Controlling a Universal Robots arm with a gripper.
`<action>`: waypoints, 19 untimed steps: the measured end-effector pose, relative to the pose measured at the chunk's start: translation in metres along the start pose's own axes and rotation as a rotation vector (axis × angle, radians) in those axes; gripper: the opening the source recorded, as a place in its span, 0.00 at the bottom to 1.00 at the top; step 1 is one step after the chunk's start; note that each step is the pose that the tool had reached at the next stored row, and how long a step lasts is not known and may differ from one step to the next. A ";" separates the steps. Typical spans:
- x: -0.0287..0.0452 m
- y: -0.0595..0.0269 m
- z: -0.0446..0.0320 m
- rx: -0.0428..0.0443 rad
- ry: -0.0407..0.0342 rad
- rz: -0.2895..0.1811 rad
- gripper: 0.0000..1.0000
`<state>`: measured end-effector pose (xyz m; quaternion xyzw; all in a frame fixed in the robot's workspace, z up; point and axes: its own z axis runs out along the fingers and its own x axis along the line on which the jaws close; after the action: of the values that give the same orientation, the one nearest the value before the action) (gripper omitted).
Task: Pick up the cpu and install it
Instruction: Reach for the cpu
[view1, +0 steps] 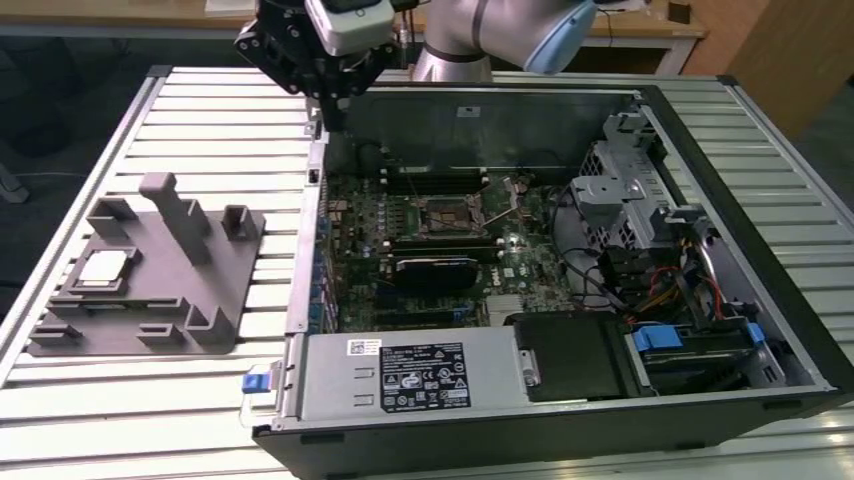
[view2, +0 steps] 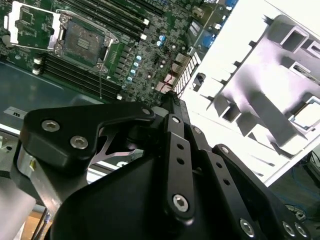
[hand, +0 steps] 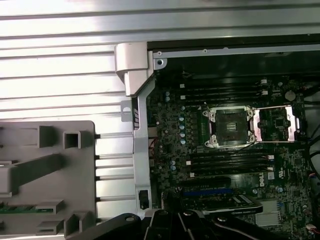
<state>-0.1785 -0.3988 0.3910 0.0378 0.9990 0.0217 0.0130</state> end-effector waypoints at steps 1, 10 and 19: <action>0.0016 -0.0001 0.0001 0.0000 0.0000 0.000 0.11; 0.0143 -0.0004 0.0010 0.0000 0.0000 0.000 0.11; 0.0288 0.0005 0.0028 0.0001 0.0000 0.000 0.11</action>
<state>-0.2071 -0.3960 0.3876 0.0379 0.9990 0.0217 0.0130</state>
